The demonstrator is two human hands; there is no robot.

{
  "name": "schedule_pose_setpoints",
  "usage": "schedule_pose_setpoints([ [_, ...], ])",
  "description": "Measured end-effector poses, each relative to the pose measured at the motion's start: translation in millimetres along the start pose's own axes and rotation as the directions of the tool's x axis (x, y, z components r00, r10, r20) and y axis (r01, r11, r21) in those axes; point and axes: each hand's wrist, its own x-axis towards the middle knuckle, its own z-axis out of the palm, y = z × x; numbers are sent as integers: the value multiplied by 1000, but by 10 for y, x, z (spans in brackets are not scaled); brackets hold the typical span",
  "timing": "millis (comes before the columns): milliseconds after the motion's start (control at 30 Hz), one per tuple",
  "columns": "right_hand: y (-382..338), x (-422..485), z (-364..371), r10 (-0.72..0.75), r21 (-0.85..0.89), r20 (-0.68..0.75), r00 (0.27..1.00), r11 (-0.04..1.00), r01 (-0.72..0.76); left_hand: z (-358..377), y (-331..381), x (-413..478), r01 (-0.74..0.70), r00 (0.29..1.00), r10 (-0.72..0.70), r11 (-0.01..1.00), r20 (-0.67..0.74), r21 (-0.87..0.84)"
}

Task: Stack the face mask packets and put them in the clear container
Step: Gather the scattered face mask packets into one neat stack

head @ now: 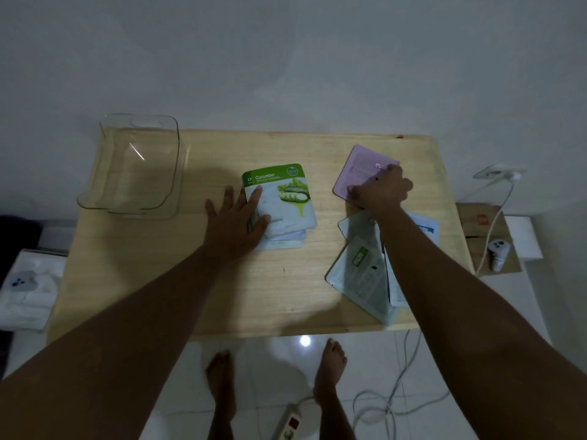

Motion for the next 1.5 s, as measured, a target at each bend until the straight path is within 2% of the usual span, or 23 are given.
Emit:
schedule_pose_setpoints([
  [133, 86, 60, -20, -101, 135, -39, 994, 985, 106, 7, 0, 9, 6, 1000, -6, 1000, 10, -14],
  [233, 66, -48, -4, -174, 301, -89, 981, 934, 193, -6, -1, 1, 4, 1000, -3, 1000, 14, -15],
  [333, -88, -212, 32, -263, 370, -129, 956, 882, 293, -24, 5, 5, 14, 999, -13, 1000, 40, -22],
  [433, -318, -478, 53, -426, 309, -125, 896, 841, 444, -44, 6, 18, 16, 998, -16, 1000, 55, -16],
  [533, -416, -779, 192, -562, 211, -9, 827, 807, 551, -54, 4, 22, 18, 998, -17, 1000, 63, -17],
  [667, -414, -1077, 448, -620, 208, 166, 767, 782, 588, -81, -3, 23, 2, 996, 0, 1000, 84, -23],
  [800, -436, -1289, 557, -703, 160, 233, 672, 709, 687, -59, -19, 25, 2, 996, -1, 1000, 84, -4],
  [933, -320, -1235, 601, -747, 128, 206, 632, 661, 739, -50, -9, 28, 3, 996, -2, 1000, 90, -3],
  [1033, -168, -1087, 621, -707, -94, 273, 652, 655, 750, -81, 6, 27, 13, 995, -11, 1000, 99, -17],
  [1167, -56, -1080, 614, -650, -200, 368, 665, 643, 739, -98, 41, 9, 38, 997, -33, 997, 71, -66],
  [1300, -38, -1161, 672, -631, -278, 316, 709, 653, 705, -90, 49, -26, 34, 999, -31, 986, 21, -161],
  [1500, -18, -1255, 742, -605, -373, 288, 743, 643, 668, -155, 6, -7, 2, 997, 12, 984, 78, -175],
])
